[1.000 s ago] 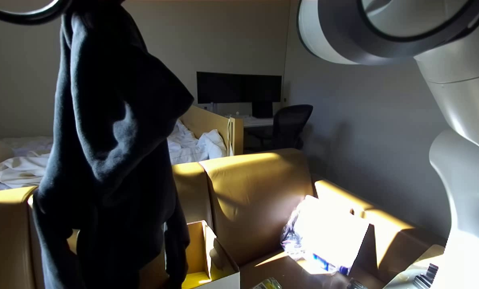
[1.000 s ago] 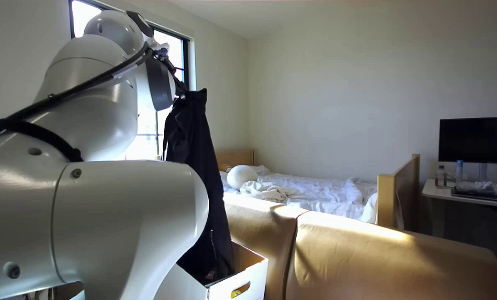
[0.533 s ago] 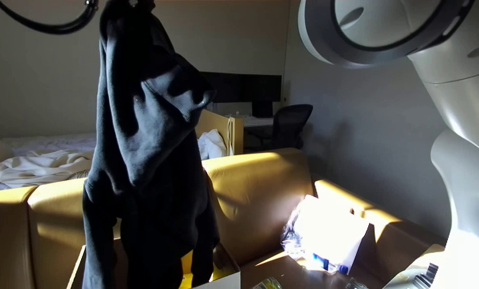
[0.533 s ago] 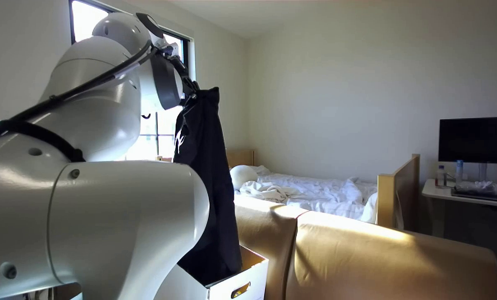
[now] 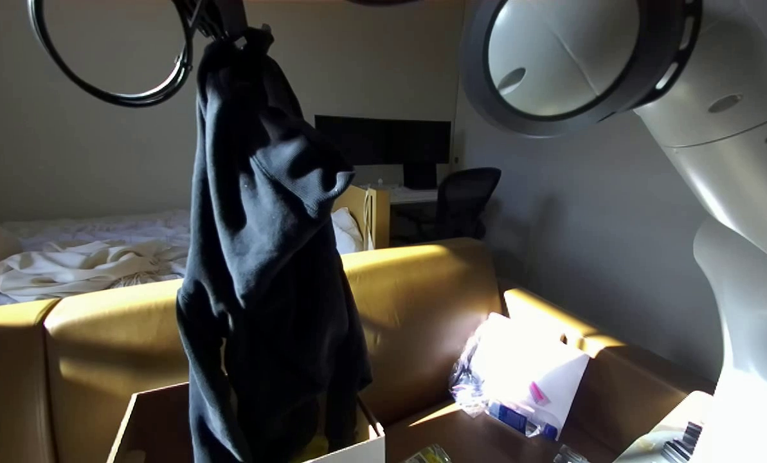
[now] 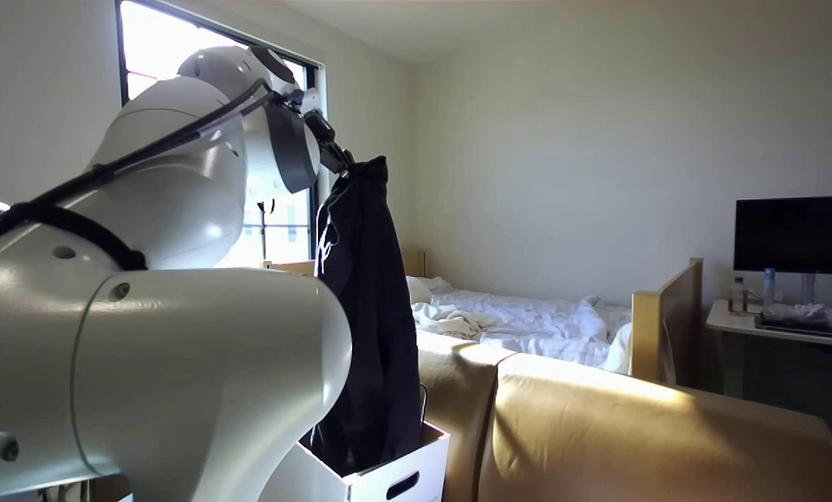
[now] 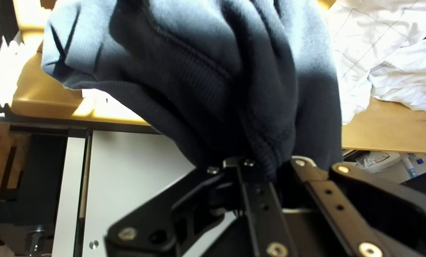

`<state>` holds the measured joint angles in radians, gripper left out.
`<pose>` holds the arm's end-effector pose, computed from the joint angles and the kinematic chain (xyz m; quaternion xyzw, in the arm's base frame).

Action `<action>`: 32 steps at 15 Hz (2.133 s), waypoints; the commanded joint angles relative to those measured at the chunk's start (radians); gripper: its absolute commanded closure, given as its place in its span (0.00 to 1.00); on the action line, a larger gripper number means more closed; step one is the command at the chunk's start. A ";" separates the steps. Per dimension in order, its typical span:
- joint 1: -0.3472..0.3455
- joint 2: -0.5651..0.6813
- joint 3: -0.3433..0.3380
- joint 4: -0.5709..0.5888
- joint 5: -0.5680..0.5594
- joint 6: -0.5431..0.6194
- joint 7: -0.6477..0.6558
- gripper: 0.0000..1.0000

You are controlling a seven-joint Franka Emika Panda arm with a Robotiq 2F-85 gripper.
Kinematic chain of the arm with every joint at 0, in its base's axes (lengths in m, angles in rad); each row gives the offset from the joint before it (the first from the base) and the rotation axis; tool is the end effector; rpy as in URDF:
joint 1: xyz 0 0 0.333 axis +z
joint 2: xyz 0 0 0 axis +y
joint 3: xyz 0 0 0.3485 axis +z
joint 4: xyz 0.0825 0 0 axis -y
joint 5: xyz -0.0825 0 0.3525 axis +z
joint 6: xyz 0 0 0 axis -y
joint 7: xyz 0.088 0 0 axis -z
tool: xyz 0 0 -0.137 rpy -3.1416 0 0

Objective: Pick up the black hoodie and place it in the white box

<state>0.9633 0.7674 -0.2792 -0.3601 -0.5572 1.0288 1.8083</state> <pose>0.4828 0.4238 0.6530 0.7400 -0.5843 0.3116 0.1180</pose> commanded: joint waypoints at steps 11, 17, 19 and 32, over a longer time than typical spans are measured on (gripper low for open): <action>-0.286 0.220 0.230 -0.006 0.432 0.392 0.353 0.93; -0.314 0.288 0.289 -0.024 0.500 0.400 0.359 0.94; -0.317 0.363 0.311 0.016 0.548 0.387 0.441 0.93; -0.366 0.512 0.338 -0.001 0.615 0.375 0.738 0.93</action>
<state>0.6284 1.2207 0.0243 -0.3745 0.0042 1.4035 2.4481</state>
